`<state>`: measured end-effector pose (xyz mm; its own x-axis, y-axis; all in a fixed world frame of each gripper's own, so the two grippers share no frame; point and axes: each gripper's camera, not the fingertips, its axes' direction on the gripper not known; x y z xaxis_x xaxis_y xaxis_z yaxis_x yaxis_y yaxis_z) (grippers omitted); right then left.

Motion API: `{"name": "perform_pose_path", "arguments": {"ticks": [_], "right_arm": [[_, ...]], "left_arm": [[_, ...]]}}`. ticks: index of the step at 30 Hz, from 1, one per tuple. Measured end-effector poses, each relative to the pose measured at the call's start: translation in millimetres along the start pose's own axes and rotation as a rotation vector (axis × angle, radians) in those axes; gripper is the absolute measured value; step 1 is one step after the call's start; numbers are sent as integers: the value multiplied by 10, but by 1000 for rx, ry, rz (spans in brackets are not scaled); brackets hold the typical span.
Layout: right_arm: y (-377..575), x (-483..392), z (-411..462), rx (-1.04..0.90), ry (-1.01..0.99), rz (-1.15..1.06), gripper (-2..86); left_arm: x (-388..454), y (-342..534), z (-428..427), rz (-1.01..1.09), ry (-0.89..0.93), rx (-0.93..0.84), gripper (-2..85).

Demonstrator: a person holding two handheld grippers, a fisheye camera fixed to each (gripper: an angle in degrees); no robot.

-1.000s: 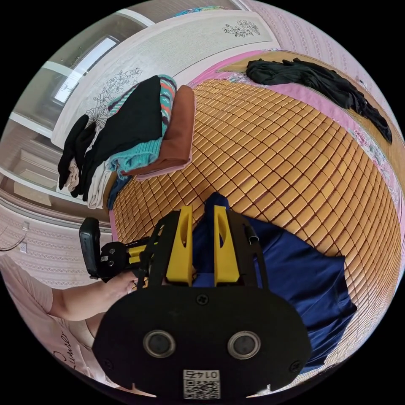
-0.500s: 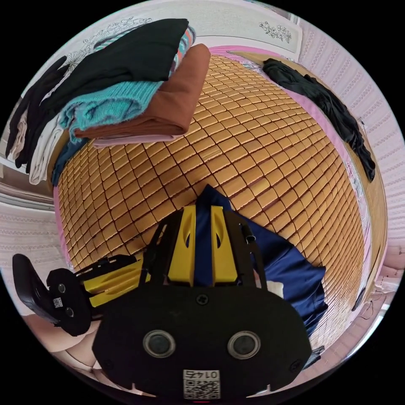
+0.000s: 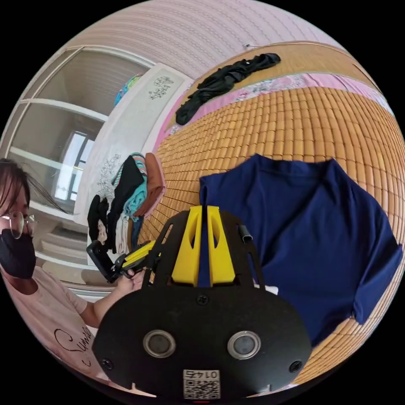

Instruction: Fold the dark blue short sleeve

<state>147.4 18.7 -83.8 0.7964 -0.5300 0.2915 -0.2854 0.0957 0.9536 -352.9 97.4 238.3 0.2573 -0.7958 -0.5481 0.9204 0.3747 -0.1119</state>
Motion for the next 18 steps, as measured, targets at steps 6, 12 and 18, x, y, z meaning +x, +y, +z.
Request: {"name": "perform_pose_path", "arguments": {"ticks": [6, 12, 18], "right_arm": [[183, 360, -167, -88, 147, 30, 72], [-251, -75, 121, -105, 181, -216, 73], [-666, -215, 660, -231, 250, -297, 55]], "left_arm": [[84, -3, 418, -25, -76, -145, 58], [335, -175, 934, 16, -136, -192, 60], [402, -266, 1445, -23, -199, -273, 54]]}}
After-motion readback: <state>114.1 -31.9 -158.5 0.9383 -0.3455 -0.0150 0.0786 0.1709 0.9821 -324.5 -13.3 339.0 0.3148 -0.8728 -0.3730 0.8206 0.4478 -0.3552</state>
